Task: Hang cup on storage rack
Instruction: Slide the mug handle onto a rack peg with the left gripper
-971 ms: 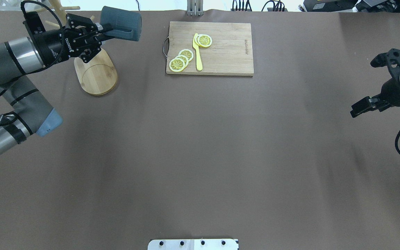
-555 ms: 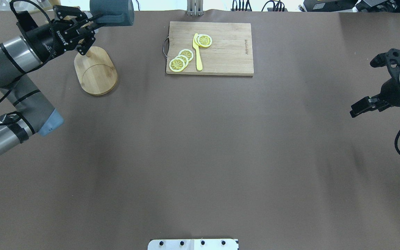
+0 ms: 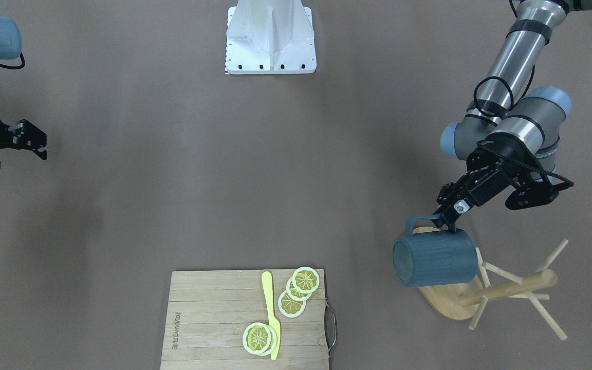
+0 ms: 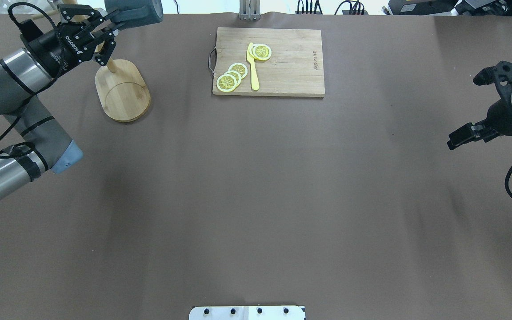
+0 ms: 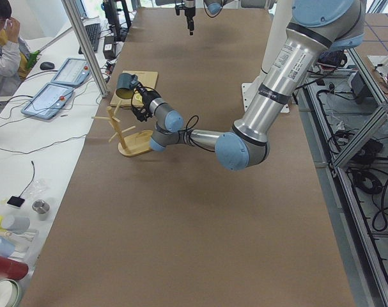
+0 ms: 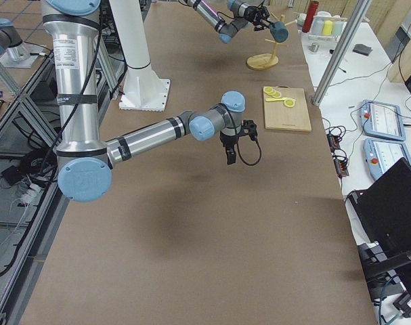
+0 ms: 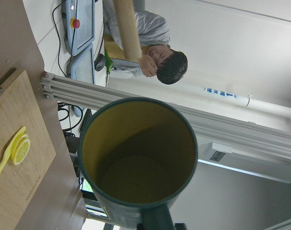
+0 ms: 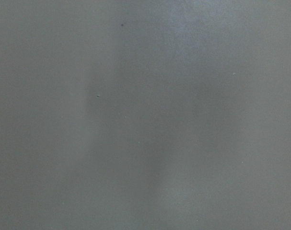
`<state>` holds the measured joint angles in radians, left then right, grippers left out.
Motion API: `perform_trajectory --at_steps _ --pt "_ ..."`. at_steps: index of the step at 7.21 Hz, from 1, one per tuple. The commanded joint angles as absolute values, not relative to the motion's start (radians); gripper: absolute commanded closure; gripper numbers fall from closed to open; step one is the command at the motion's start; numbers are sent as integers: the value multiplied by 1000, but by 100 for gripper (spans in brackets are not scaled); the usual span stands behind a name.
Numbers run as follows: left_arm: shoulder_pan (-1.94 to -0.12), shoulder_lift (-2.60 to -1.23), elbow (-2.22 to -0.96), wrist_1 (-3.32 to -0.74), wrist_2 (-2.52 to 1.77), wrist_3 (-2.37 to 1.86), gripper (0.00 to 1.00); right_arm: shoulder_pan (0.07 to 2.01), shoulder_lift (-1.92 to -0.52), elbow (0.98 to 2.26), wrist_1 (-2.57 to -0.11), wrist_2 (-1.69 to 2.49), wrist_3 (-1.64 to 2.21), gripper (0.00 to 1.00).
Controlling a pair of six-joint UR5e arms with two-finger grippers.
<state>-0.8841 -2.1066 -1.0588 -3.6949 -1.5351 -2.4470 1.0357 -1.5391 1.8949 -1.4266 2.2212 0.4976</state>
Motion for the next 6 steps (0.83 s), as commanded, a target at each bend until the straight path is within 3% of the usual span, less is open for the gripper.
perform_trajectory --at_steps 1,6 --pt "-885 -2108 -1025 -3733 -1532 -2453 100 1035 -1540 1894 -1427 2223 497 0" --pt "-928 -2102 -965 -3800 -1603 -2457 100 1037 -1540 1894 -1427 2223 497 0"
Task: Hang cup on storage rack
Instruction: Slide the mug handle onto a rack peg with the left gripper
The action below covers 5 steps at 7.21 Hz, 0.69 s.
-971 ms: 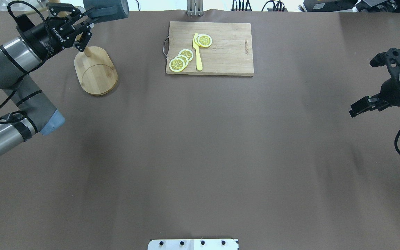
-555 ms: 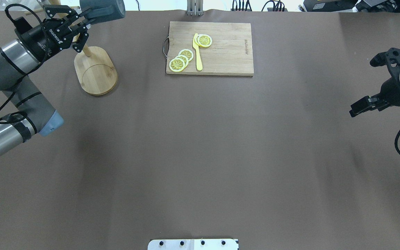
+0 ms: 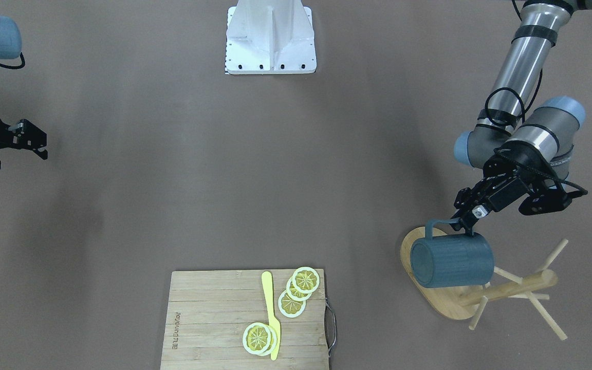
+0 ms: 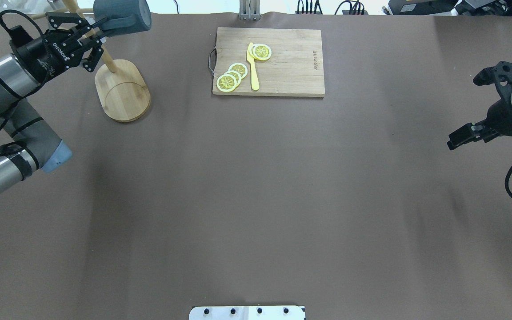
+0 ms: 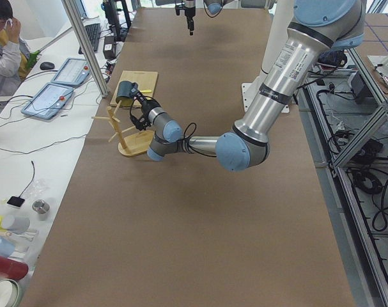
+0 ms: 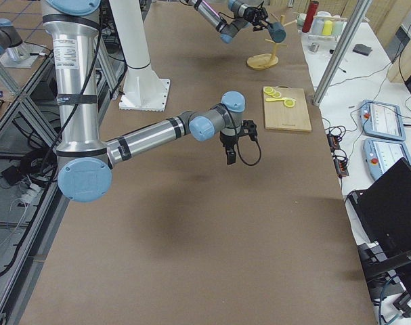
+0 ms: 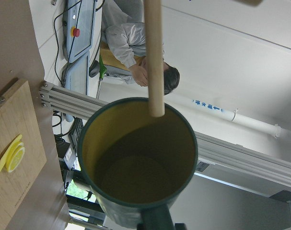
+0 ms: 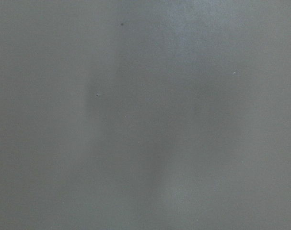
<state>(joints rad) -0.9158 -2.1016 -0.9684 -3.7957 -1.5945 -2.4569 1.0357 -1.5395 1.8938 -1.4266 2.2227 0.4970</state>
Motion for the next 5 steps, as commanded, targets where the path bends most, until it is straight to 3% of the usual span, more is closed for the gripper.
perform_trajectory --at_steps 1,5 --pt "-934 -2102 -965 -3803 -1601 -2473 100 1037 -1540 1896 -1427 2223 497 0" --pt "-943 -2091 -956 -3810 -1601 -2502 100 1037 -1543 1919 -1427 2232 508 0"
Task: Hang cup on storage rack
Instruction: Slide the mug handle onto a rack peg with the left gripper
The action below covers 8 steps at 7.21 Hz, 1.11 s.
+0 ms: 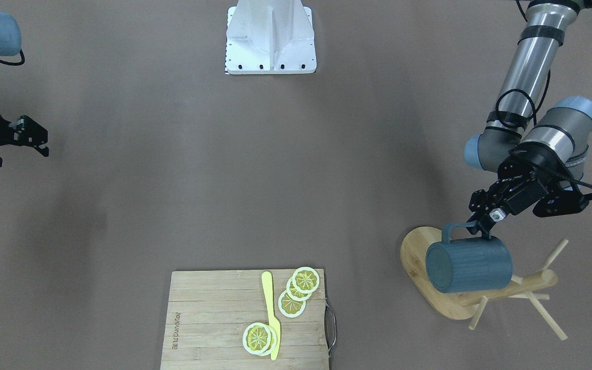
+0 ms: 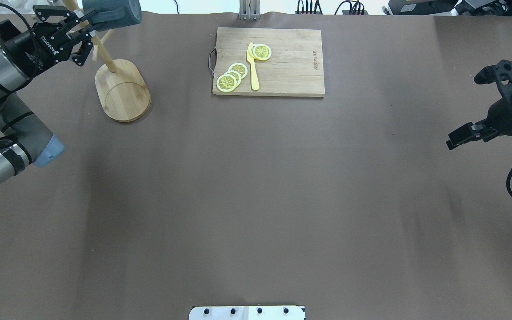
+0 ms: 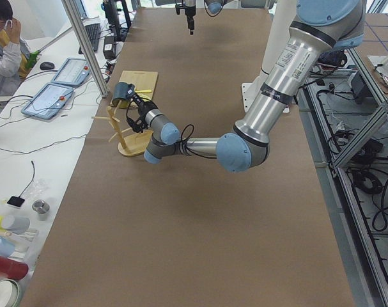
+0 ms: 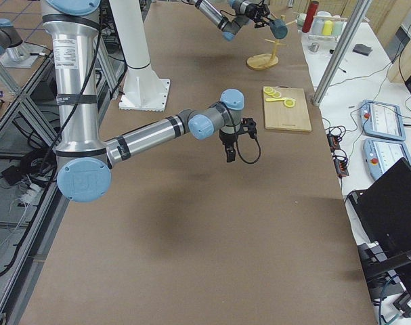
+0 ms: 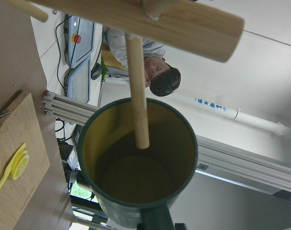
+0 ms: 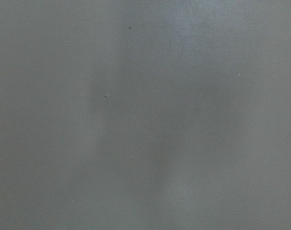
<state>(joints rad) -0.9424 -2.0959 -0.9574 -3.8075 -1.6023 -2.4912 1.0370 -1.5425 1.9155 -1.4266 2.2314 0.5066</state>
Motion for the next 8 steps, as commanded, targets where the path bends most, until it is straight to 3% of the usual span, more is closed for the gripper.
perform_trajectory --at_steps 1,8 --pt "-943 -2077 -951 -3810 -1603 -2502 100 1037 -1543 1919 -1427 2232 509 0" --pt "-979 -2056 -943 -3804 -1635 -2605 100 1037 -1542 1917 -1427 2233 508 0"
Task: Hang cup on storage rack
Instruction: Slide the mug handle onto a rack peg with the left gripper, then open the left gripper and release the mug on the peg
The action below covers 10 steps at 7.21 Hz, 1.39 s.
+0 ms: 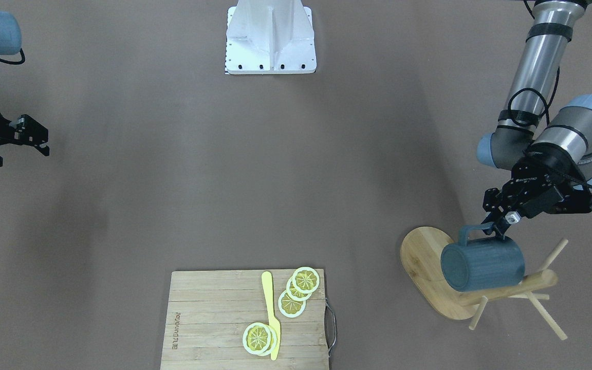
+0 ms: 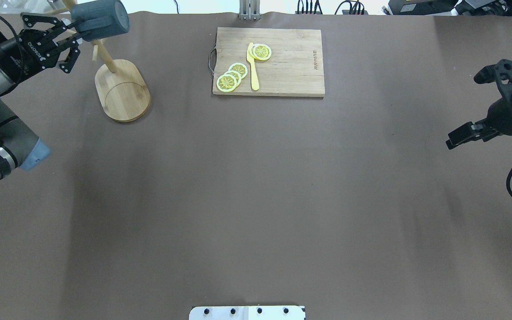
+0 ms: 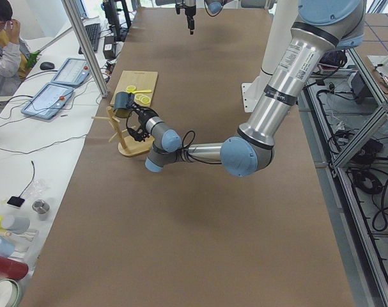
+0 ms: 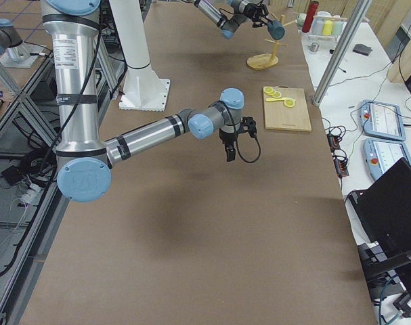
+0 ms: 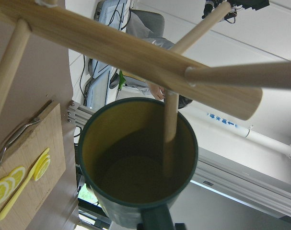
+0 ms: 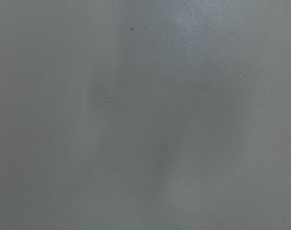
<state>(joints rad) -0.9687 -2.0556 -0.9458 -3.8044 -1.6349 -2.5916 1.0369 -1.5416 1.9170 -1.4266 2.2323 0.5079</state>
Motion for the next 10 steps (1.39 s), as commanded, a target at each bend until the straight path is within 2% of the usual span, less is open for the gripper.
perform_trajectory --at_steps 1,3,4,5,6,7,10 --pt "-980 -2056 -937 -3803 -1635 -2605 100 1037 -1542 1917 -1427 2235 508 0" --pt "-980 -2056 -937 -3803 -1635 -2605 100 1037 -1540 1917 -1427 2237 508 0" --pt "-979 -2056 -937 -3803 -1634 -2603 90 1037 -1539 1917 -1427 2241 508 0" --pt "-979 -2056 -936 -3803 -1632 -2596 86 1037 -1539 1917 -1427 2241 508 0" --pt "-979 -2057 -934 -3795 -1631 -2595 63 1037 -1539 1917 -1427 2241 508 0" --pt "-979 -2056 -936 -3795 -1632 -2595 52 1037 -1539 1917 -1427 2241 508 0" --pt "-982 -2056 -937 -3795 -1632 -2599 46 1040 -1539 1922 -1427 2243 508 0"
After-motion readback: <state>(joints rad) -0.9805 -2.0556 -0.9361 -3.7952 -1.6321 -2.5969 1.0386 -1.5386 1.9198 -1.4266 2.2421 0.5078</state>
